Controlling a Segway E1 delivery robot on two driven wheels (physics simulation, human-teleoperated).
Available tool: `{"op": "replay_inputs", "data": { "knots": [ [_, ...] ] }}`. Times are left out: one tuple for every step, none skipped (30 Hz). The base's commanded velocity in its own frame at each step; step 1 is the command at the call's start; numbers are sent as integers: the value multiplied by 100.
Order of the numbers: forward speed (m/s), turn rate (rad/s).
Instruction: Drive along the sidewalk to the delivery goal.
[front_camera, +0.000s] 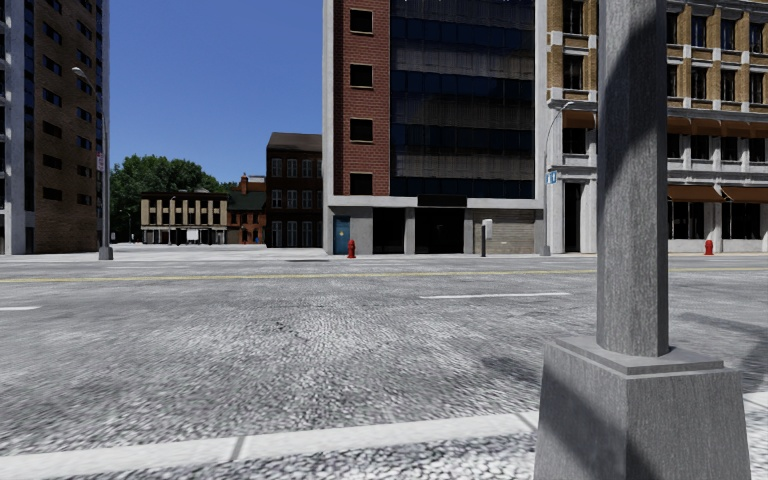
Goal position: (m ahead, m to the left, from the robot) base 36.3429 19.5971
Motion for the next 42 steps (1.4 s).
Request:
{"op": "replay_inputs", "data": {
  "knots": [
    [0,0],
    [0,0],
    [0,0],
    [0,0],
    [0,0],
    [0,0],
    [0,0],
    [0,0],
    [0,0],
    [0,0],
    [0,0],
    [0,0],
    [0,0],
    [0,0],
    [0,0],
    [0,0],
    [0,0],
    [0,0],
    [0,0],
    [0,0],
    [0,0],
    [0,0],
    [0,0],
    [0,0],
    [0,0],
    [0,0],
    [0,0],
    [0,0],
    [0,0],
    [0,0],
    [0,5],
    [0,8],
    [0,8],
    [0,8],
    [0,8],
    [0,8],
    [0,8],
    [0,8],
    [0,4],
    [0,4],
    [0,4],
    [0,3]
  ]
}}
